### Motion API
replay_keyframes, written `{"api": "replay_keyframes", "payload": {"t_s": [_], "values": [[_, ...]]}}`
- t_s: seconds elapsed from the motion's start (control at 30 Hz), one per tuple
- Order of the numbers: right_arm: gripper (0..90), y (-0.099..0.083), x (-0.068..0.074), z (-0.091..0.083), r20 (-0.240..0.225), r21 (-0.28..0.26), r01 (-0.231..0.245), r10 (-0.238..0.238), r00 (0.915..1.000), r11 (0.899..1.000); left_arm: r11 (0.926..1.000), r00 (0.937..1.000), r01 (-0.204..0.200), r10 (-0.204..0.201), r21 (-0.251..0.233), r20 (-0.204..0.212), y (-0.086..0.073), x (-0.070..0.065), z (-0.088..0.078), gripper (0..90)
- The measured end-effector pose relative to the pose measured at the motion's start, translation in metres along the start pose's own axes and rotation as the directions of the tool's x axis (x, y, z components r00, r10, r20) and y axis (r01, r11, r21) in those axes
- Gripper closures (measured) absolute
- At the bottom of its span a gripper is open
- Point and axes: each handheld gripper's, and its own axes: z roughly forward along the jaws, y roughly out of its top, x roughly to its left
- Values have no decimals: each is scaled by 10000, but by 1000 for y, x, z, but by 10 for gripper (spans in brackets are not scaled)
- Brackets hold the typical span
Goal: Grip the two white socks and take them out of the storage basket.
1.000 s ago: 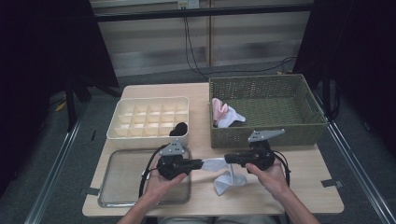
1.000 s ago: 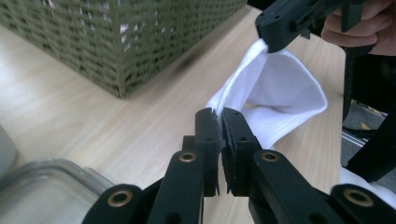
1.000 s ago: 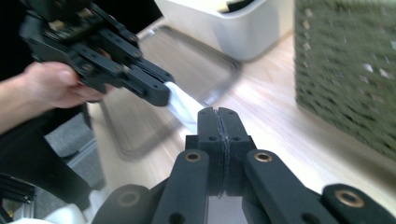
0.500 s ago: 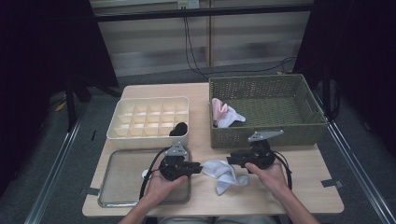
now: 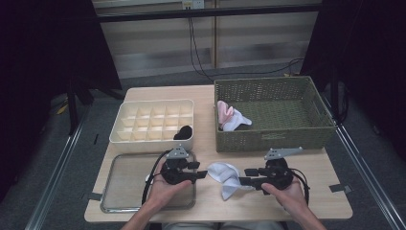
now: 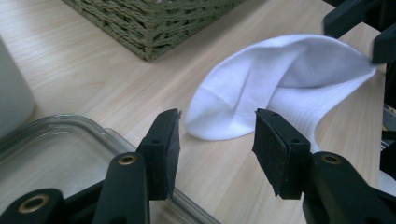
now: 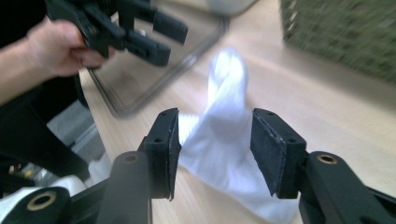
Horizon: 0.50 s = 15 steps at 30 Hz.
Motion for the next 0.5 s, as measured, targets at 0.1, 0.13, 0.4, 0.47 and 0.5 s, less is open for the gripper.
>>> {"api": "replay_keyframes", "payload": {"t_s": [0.1,0.13,0.4,0.47,0.5], "values": [[608,-2,-4,15,52,451,-19,17,10000,9990,10000,9998,-92,92,9,147,0,-3,2,508],[628,-2,-5,20,115,528,57,-63,9999,9986,9998,9997,-178,178,16,174,0,-4,2,507],[866,-1,-15,41,547,1292,97,-169,9984,9916,9983,9968,-512,494,279,625,0,-18,15,503],[866,-2,-18,42,741,1489,215,-329,9967,9886,9985,9969,-487,471,256,627,1,-18,16,504],[866,-1,-20,43,794,1533,292,-417,9960,9877,9990,9976,-398,385,213,571,1,-17,17,505]]}}
